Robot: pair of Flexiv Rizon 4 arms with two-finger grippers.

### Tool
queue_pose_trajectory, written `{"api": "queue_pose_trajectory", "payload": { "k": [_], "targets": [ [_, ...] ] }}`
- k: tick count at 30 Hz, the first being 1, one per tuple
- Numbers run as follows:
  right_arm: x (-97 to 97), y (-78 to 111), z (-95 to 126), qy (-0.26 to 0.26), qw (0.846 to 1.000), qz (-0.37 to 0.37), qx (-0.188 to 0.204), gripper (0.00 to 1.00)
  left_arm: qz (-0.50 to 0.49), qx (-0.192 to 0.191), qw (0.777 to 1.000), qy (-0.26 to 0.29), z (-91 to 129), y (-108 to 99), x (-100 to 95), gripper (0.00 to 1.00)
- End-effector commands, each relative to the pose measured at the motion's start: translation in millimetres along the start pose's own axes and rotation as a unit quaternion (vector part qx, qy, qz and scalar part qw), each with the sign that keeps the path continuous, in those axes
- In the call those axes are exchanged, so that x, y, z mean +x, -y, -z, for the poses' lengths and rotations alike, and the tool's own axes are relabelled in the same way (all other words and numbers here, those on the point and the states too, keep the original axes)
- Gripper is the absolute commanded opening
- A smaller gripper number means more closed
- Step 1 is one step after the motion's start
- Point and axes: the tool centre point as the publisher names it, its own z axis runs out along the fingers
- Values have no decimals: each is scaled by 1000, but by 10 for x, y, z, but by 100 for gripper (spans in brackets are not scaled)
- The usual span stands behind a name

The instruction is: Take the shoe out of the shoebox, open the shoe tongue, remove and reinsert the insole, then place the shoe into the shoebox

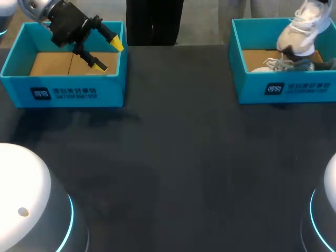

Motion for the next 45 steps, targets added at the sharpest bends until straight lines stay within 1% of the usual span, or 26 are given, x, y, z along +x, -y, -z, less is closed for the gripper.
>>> {"api": "queue_pose_trajectory", "payload": {
  "k": [1,2,4,5,10,15,17,19,21,24,30,34,37,40,43,45],
  "targets": [
    [27,36,79,-1,997,-75,3,0,0,-2,1000,-2,-2,15,-4,100],
    [27,35,90,-1,996,-84,-3,0,0,-2,1000,-2,-2,15,-4,100],
    [30,33,105,1,994,-113,8,0,0,-2,1000,-2,-2,15,-4,100],
    [26,36,112,0,992,-125,3,0,0,-2,1000,-2,-2,15,-4,100],
    [4,62,127,1,978,-207,15,0,0,-2,1000,-2,-2,15,-4,100],
    [12,90,134,10,956,-293,14,0,0,-2,1000,-2,-2,15,-4,100],
    [32,93,144,15,949,-316,10,0,0,-2,1000,-2,-2,15,-4,100],
    [52,107,149,25,942,-334,17,0,0,-2,1000,-2,-2,15,-4,100],
    [74,151,146,31,930,-366,19,0,0,-2,1000,-2,-2,15,-4,100],
    [95,202,134,33,921,-387,24,0,0,-2,1000,-2,-2,15,-4,100],
    [120,244,110,36,924,-380,27,0,0,-2,1000,-2,-2,15,-4,100],
    [127,289,92,35,920,-389,32,0,0,-2,1000,-2,-2,15,-4,100],
    [126,295,87,33,920,-389,30,0,0,-2,1000,-2,-2,15,-4,100],
    [122,297,88,37,922,-383,26,0,0,-2,1000,-2,-2,15,-4,100],
    [128,313,121,49,930,-363,33,0,0,-2,1000,-2,-2,15,-4,100],
    [128,313,121,49,930,-363,33,0,0,-2,1000,-2,-2,15,-4,100]
  ]
}}
